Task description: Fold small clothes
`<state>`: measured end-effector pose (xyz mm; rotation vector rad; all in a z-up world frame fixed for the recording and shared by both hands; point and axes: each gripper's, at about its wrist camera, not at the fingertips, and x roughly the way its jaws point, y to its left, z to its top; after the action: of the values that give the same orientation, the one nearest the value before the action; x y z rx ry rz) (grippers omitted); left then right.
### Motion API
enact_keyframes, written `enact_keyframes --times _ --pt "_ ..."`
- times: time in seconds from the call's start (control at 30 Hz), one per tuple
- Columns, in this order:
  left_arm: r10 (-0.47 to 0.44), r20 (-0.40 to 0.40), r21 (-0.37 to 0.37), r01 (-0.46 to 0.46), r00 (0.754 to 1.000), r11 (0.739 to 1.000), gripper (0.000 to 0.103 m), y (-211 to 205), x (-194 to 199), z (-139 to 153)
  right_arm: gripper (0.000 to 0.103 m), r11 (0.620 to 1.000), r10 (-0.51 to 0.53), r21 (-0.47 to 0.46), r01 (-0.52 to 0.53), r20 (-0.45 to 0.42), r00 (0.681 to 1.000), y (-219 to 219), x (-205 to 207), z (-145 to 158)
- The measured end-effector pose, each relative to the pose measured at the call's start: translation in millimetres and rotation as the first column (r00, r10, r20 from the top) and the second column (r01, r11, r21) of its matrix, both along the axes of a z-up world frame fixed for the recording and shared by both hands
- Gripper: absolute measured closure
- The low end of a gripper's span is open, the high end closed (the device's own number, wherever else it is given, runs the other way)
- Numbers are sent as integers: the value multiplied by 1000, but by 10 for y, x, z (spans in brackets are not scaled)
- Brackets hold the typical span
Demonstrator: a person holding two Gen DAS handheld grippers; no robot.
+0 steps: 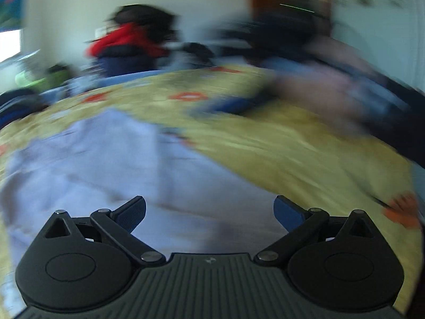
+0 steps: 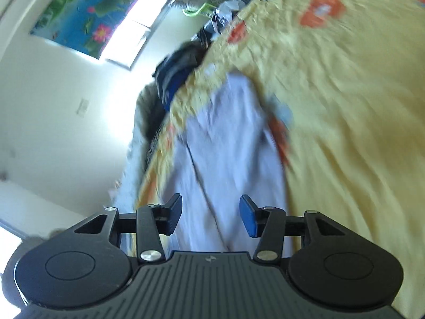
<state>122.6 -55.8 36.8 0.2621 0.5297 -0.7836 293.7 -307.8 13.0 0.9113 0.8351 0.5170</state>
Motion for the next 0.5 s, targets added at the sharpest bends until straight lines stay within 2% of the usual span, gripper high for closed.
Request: enact_keyframes --times 0.07,0.13,0.17,0.23,0.27,0.33,0.4,0.5 --pt "-27 -32 26 28 999 999 0 -151 -16 -121 53 1000 -8 24 8 -12 1000 99 474 -28" --pt "3 -138 40 3 990 999 0 -207 99 -278 51 999 -43 -25 42 -38 998 227 871 -66" --pt "26 -112 22 -23 993 999 0 -192 85 -313 52 998 -41 -51 39 -53 998 310 1045 -99" --pt "23 -112 38 -19 993 999 0 -217 81 -318 51 994 -62 -101 52 -99 993 388 1291 -191" --pt "21 -113 34 -17 993 999 0 -210 90 -321 46 992 -61 -115 47 -121 991 414 1369 -257" --pt "19 -121 23 -17 992 1000 0 -196 117 -330 56 989 -70 -142 44 -184 980 417 1495 -414" --pt "19 -119 26 -16 993 1000 0 -206 129 -332 64 993 -56 -115 36 -182 982 362 1532 -507" --pt "17 -119 20 -15 993 1000 0 -202 131 -335 64 988 -54 -155 22 -203 978 359 1587 -435"
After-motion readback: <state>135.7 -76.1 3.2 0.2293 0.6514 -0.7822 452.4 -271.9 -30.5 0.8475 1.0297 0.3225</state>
